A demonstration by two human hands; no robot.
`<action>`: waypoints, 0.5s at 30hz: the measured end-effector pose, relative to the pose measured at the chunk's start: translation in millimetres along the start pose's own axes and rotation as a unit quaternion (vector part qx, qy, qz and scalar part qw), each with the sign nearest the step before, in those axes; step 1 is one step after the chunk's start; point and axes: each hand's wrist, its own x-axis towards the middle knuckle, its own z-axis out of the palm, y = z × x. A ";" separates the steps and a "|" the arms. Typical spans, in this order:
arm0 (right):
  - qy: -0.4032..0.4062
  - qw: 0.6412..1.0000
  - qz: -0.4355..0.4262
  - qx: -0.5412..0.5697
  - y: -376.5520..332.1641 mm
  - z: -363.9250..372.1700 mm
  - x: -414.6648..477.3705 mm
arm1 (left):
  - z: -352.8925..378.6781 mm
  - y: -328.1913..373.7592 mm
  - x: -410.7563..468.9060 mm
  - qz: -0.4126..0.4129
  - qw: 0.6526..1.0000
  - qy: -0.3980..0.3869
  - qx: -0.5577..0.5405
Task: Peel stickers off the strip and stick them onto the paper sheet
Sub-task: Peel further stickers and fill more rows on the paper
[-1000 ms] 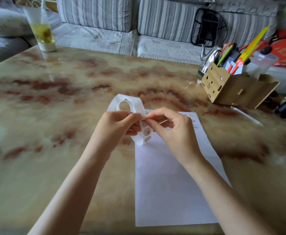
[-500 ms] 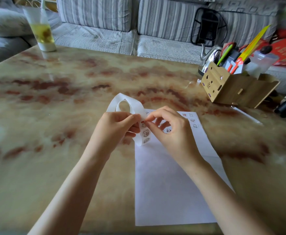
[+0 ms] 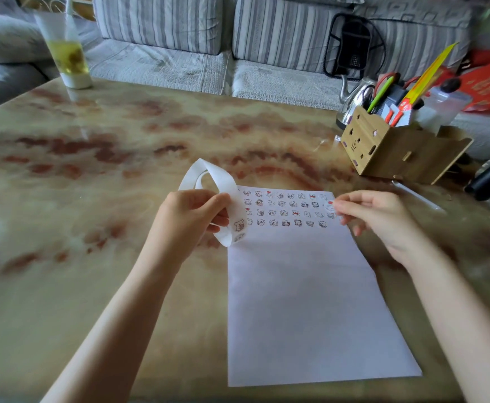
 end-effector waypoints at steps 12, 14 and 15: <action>-0.003 0.997 0.050 -0.065 27.1 -16.0 15.8 | 1.1 1.4 -0.5 -0.011 1.000 0.000 0.008; 0.007 0.998 0.028 -0.051 27.4 -17.9 15.6 | 1.0 0.7 0.2 -0.002 1.000 -0.001 0.006; 0.013 0.999 0.017 -0.042 28.4 -18.9 15.8 | 1.0 0.5 0.7 0.002 1.000 -0.002 0.004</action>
